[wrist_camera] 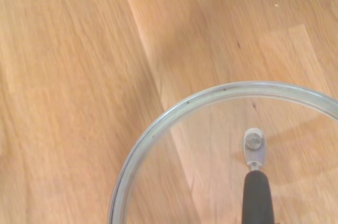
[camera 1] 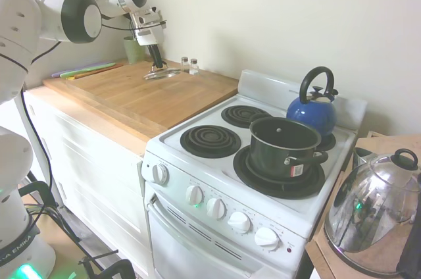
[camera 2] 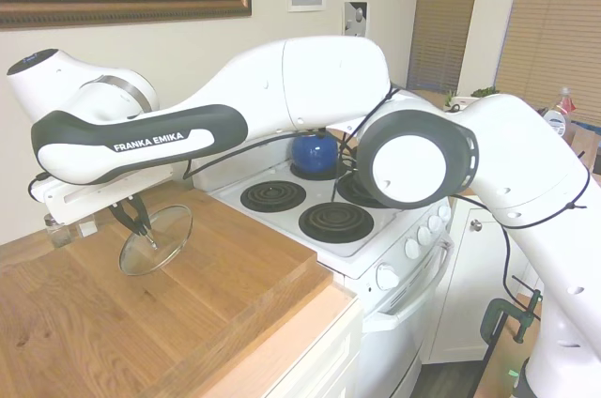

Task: Uncover the lid of the pot

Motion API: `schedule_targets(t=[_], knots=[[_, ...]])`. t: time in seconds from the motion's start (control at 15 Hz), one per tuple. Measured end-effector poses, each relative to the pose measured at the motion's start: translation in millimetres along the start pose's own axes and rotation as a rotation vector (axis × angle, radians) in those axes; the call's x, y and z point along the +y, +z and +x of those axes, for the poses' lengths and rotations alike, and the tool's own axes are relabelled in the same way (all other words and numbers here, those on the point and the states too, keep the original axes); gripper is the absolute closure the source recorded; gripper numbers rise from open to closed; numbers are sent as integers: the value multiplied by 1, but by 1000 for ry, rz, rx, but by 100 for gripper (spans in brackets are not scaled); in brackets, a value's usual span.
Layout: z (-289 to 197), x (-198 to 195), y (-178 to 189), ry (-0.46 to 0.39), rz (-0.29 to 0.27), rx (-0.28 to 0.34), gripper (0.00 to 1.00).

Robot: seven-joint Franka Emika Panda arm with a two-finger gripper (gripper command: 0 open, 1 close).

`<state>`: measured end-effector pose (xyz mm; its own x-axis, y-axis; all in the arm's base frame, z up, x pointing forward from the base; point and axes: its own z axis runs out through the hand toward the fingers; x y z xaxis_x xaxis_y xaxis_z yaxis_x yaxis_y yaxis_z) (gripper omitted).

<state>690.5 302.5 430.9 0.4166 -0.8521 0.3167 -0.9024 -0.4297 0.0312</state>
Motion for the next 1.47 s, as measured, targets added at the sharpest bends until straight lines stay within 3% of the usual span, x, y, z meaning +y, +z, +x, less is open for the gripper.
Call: schedule_targets(t=[0.33,1.13,1.2,1.47], knots=[[2,-6,28,0,-40,0,100],[37,-9,66,5,-63,-9,100],[38,-9,67,3,-62,-10,0],[42,-9,68,-5,-53,-19,0]])
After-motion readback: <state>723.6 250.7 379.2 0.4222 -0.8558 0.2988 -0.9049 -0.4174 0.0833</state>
